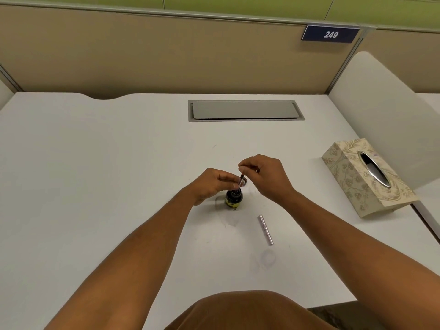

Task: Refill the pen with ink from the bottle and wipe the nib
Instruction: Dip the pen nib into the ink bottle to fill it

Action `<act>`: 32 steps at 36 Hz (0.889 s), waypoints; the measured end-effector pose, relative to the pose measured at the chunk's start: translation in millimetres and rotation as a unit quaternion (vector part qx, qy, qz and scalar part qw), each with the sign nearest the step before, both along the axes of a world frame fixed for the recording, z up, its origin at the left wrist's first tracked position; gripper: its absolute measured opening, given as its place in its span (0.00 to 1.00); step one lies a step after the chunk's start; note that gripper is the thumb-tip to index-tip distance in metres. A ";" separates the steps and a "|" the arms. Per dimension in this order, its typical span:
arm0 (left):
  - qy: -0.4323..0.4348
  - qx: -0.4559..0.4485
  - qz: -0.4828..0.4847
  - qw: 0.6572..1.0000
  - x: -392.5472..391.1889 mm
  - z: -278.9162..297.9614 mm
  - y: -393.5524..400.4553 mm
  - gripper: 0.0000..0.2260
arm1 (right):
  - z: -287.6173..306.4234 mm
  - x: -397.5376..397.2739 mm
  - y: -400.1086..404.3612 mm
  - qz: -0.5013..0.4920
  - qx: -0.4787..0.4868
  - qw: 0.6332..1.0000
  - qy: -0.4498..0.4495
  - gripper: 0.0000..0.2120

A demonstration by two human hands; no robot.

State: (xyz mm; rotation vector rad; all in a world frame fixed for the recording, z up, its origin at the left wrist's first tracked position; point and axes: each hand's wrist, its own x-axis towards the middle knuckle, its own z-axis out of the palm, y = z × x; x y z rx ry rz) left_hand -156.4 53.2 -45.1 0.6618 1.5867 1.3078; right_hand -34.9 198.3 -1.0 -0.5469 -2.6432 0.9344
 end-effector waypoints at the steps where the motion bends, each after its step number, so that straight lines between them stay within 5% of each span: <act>1: -0.001 0.003 -0.006 1.000 0.3 0.7 0.0 0.09 | 0.1 -0.6 -0.4 -0.007 -0.008 1.000 0.004 0.06; 32: 0.053 -0.039 0.038 0.997 -3.5 6.2 4.0 0.10 | 11.1 -15.6 -3.5 -0.030 0.020 0.999 -0.036 0.07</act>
